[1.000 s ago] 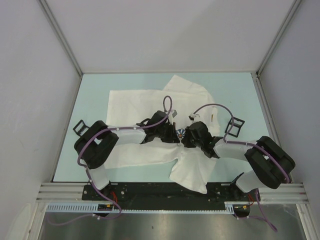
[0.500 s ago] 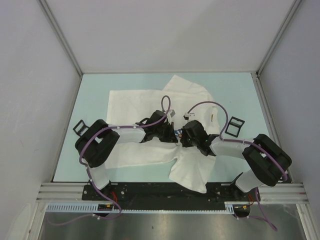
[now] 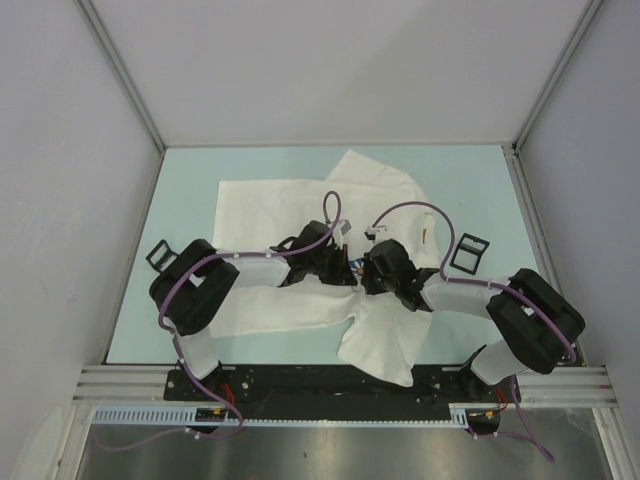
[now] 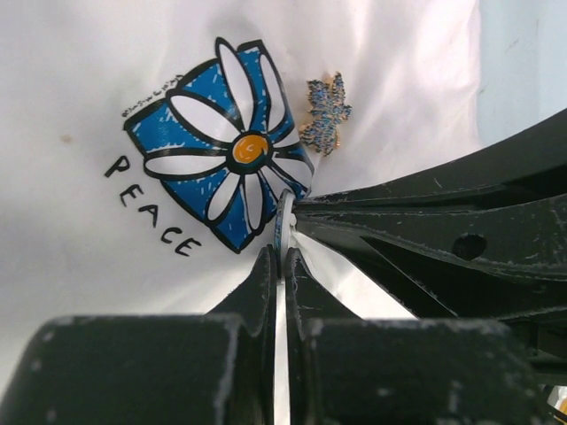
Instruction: Remove the brooch from the garment
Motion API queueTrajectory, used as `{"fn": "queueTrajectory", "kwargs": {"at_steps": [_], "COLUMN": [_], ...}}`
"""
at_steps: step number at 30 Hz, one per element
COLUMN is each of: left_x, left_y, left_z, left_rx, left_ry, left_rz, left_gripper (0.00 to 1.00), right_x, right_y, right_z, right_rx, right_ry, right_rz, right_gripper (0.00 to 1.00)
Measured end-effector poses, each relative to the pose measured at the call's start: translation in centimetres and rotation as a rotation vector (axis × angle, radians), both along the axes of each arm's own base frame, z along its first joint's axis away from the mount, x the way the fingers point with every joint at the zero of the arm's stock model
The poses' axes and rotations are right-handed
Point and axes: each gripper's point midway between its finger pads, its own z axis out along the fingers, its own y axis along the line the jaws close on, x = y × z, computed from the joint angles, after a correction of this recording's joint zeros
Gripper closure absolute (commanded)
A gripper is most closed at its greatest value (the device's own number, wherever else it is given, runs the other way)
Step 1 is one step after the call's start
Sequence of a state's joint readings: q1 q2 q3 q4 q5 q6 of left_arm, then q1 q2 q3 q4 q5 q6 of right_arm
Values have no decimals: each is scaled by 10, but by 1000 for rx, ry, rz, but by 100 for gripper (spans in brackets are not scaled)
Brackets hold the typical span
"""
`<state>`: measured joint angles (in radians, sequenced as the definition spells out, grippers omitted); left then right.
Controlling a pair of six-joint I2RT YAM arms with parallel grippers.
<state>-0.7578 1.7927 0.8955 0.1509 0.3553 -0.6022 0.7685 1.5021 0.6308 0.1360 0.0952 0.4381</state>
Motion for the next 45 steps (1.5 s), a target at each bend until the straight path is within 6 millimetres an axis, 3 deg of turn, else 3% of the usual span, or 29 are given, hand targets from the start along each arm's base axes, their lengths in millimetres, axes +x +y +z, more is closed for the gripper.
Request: {"fn": "queueTrajectory", "kwargs": {"at_steps": [30, 38, 41, 45], "left_x": [-12, -10, -12, -16], "left_y": [1, 2, -1, -7], "left_z": [1, 1, 3, 4], "left_rx": [11, 21, 24, 65], "left_ry": [13, 6, -9, -65], "left_rz": [-95, -81, -63, -47], "left_gripper": [100, 100, 100, 100], "right_x": [-13, -11, -10, -7], "right_y": [5, 2, -3, -13], "right_z": [1, 2, 15, 60], "right_rx": [-152, -190, -161, 17], "right_ry": [-22, -10, -40, -144], "right_rz": [316, 258, 140, -40], "right_gripper": [96, 95, 92, 89]}}
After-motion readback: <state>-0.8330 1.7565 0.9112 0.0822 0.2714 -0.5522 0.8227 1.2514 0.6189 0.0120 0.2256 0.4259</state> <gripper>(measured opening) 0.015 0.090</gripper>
